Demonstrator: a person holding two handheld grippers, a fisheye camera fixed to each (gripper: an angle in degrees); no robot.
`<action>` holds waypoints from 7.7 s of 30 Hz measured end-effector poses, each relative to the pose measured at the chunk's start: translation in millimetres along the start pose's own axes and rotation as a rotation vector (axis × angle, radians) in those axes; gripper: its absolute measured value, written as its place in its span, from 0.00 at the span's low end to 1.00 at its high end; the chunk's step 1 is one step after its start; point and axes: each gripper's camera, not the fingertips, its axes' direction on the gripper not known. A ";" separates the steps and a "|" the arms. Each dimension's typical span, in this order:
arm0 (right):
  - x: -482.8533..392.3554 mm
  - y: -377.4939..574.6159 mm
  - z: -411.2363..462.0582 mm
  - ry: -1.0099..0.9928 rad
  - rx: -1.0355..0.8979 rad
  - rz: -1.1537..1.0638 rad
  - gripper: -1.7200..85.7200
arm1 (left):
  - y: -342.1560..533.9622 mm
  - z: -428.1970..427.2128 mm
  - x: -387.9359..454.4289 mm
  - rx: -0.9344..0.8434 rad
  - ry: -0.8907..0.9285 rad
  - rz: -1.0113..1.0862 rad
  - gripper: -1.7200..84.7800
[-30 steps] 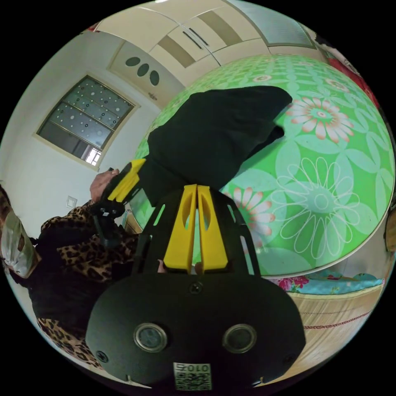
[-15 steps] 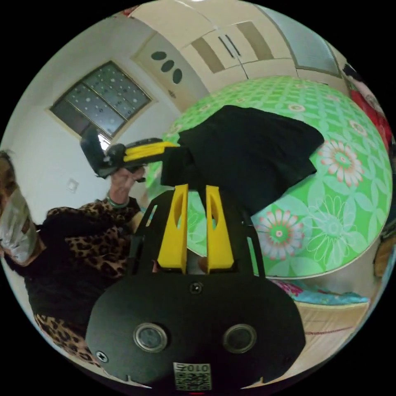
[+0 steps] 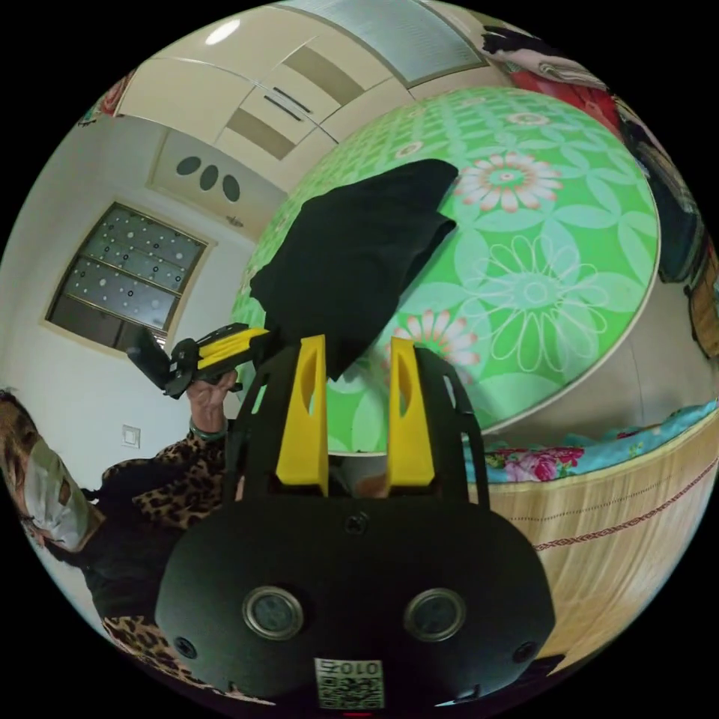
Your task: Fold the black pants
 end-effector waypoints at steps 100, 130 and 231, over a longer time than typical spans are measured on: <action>-51.2 -144.3 -8.4 -0.061 -0.143 -0.682 0.04 | -21.7 -110.7 -120.8 0.327 0.689 -0.758 0.02; 19.7 -215.0 -2.7 -0.047 -0.174 -0.530 0.11 | -66.1 -37.4 -117.7 0.078 0.828 -0.858 0.02; -104.6 -454.8 384.3 -0.350 -0.463 -0.675 0.06 | 105.3 -200.2 -277.3 0.471 0.486 -1.170 0.04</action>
